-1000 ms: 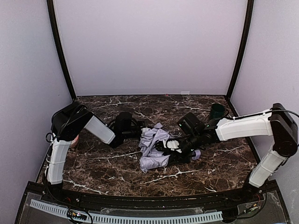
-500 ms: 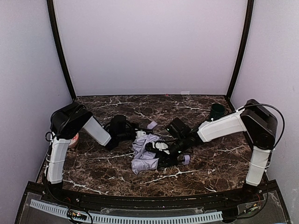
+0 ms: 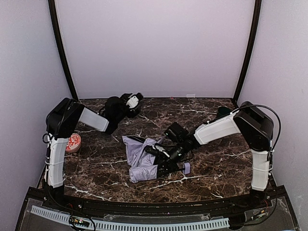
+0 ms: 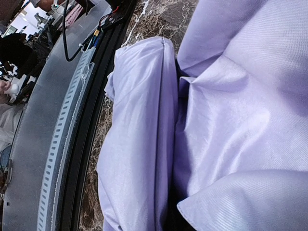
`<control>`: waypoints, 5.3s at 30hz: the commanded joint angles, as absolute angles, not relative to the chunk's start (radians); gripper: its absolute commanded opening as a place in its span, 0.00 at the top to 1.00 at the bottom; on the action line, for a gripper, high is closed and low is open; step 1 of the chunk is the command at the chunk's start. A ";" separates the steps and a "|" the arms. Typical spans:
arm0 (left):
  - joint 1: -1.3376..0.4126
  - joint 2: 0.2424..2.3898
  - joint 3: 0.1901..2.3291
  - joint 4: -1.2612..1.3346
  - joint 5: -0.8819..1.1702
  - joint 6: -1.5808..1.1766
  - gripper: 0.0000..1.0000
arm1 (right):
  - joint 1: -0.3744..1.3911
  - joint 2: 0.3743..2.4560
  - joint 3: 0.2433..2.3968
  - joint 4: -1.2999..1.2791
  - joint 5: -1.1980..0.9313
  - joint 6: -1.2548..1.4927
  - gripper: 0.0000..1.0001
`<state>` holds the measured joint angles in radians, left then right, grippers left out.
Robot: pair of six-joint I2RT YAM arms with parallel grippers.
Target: Put away the umbrella
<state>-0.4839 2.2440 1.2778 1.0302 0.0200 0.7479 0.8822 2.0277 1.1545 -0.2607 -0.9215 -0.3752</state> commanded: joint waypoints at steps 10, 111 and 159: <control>-0.672 1.617 0.964 0.654 -0.016 0.608 0.32 | 0.840 2.177 1.123 -0.429 -0.828 -0.130 1.00; -0.797 2.123 1.321 -0.696 0.776 0.407 0.71 | 1.083 1.774 0.846 0.069 0.028 -0.743 0.79; -1.109 1.597 0.727 -0.060 0.069 0.732 0.60 | 0.885 2.103 1.187 -0.474 -0.730 -0.089 0.73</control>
